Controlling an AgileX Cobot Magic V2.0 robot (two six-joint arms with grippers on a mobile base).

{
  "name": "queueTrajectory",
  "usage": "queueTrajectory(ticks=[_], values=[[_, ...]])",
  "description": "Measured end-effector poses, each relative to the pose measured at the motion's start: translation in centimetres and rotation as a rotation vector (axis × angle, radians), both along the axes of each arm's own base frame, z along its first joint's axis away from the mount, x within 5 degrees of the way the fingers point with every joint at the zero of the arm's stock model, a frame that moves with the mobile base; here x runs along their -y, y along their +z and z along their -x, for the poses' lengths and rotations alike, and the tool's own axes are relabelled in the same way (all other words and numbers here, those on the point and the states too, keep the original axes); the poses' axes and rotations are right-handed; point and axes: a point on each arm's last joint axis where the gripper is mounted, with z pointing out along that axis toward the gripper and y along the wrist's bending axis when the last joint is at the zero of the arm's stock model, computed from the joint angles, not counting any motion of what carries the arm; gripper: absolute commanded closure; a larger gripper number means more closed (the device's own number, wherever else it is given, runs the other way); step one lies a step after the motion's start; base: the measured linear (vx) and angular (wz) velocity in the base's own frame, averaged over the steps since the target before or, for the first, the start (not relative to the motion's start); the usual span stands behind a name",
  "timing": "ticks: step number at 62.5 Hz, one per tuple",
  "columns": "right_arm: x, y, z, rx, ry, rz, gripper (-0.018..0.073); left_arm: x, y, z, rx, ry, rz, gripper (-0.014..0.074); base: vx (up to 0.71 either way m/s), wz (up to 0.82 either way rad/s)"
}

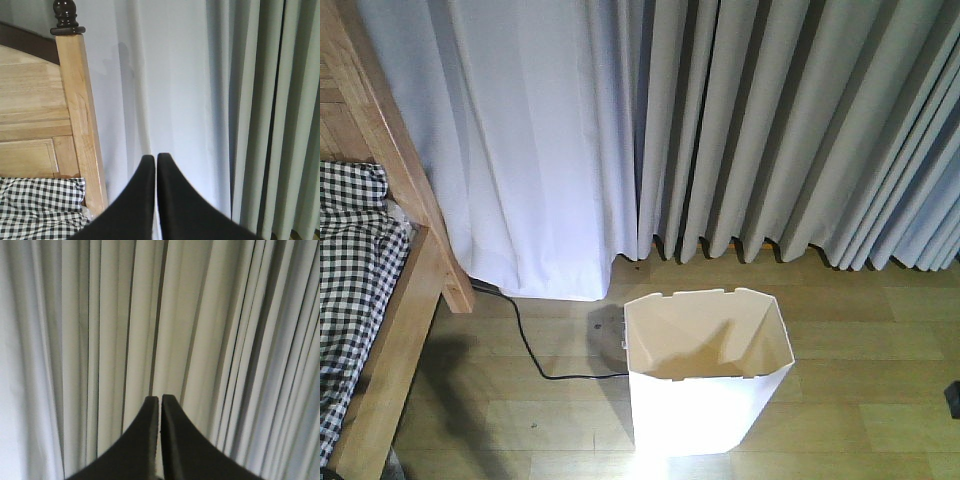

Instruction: Move trash bin to bedside with robot

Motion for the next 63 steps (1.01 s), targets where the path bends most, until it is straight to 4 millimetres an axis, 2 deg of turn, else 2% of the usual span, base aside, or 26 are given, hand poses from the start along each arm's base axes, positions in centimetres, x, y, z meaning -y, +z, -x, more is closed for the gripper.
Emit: queueTrajectory(ticks=[8, 63], values=[[-0.14, 0.04, 0.53, 0.043, 0.016, -0.013, 0.0568, 0.00, 0.00, 0.00, 0.000, 0.000, 0.000, 0.0603, 0.00, 0.00], [-0.28, -0.14, 0.53, 0.025, 0.039, -0.030, 0.0568, 0.00, 0.00, 0.00, 0.000, 0.000, 0.000, 0.0603, 0.00, 0.00]])
